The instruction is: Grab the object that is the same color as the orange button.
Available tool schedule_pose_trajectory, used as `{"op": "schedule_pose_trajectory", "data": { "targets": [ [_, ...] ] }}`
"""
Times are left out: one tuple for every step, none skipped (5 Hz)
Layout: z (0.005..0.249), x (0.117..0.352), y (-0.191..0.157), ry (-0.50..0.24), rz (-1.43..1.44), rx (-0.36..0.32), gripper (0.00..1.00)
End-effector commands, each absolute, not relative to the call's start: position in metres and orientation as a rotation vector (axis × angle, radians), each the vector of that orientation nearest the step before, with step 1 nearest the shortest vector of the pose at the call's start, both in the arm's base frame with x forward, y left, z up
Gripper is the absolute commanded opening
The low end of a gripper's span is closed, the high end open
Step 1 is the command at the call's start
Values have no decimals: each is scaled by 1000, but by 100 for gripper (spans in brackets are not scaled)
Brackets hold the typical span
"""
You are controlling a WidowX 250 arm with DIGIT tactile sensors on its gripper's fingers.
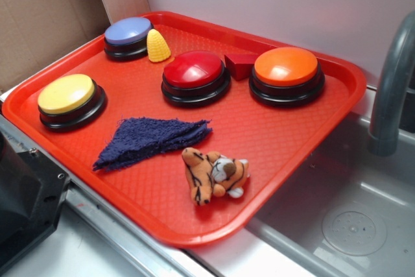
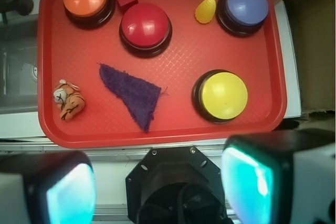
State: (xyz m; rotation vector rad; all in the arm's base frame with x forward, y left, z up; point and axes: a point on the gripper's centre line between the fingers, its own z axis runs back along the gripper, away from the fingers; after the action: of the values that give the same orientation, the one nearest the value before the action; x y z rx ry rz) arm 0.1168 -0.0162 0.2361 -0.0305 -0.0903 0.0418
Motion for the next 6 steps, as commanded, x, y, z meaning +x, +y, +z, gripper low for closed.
{"op": "schedule_pose_trajectory", "data": {
  "targets": [
    [236,117,-16,-90,42,-30,100],
    [217,141,-66,-81,-212,43,100],
    [188,148,-104,-58,-465,77,100],
    [158,135,-122,-34,-715,40,100],
    [121,131,-127,21,-746,52,100],
    [82,131,-127,71,-739,12,100]
  ]
}}
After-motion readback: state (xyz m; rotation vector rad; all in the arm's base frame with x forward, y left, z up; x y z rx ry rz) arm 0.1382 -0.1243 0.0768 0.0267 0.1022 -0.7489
